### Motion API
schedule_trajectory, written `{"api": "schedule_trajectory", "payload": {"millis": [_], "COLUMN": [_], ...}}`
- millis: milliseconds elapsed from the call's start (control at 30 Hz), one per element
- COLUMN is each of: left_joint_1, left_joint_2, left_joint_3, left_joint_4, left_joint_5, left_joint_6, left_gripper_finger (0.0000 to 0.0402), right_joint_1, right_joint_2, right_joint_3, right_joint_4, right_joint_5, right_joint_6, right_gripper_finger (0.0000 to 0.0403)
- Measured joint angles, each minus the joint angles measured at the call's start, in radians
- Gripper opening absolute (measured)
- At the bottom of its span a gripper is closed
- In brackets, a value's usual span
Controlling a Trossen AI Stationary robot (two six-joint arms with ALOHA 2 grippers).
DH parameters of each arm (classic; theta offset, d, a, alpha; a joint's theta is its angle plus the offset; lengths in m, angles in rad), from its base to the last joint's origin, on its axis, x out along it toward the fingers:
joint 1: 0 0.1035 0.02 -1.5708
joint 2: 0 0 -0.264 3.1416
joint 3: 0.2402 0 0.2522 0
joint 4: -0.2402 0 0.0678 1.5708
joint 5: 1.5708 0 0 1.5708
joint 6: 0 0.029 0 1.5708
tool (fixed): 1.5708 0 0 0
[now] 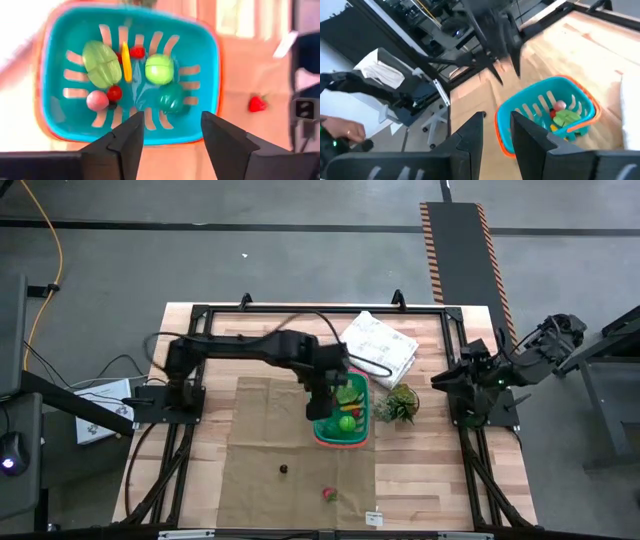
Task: Pick and placing Produce into tupperware
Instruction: Put the black cherry into the basket
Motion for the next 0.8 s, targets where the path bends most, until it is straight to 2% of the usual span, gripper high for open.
{"api": "schedule_trajectory", "payload": {"millis": [167,367,800], "left_joint_1": [-0.001,-0.013,-0.131], "left_joint_2": [-0.102,-0.187,-0.238], "left_joint_3": [0.001,0.001,0.000], "left_joint_4": [0.004,-0.084,-0.219], "left_joint_5": [-0.026,-0.113,-0.213], "left_joint_6": [-0.044,-0.091,-0.187], "left_gripper_finger": [0.0158,0.0141,0.0133], "right_joint_1": [0.038,0.082,0.170], "right_joint_2": [-0.015,-0.025,-0.030], "right_joint_3": [0.000,-0.001,-0.001], "right_joint_4": [-0.092,-0.138,-0.219], "right_joint_5": [0.012,0.040,0.084], "right_joint_6": [0.069,0.109,0.198], "right_gripper_finger": [0.0089,0.0089,0.0089]}}
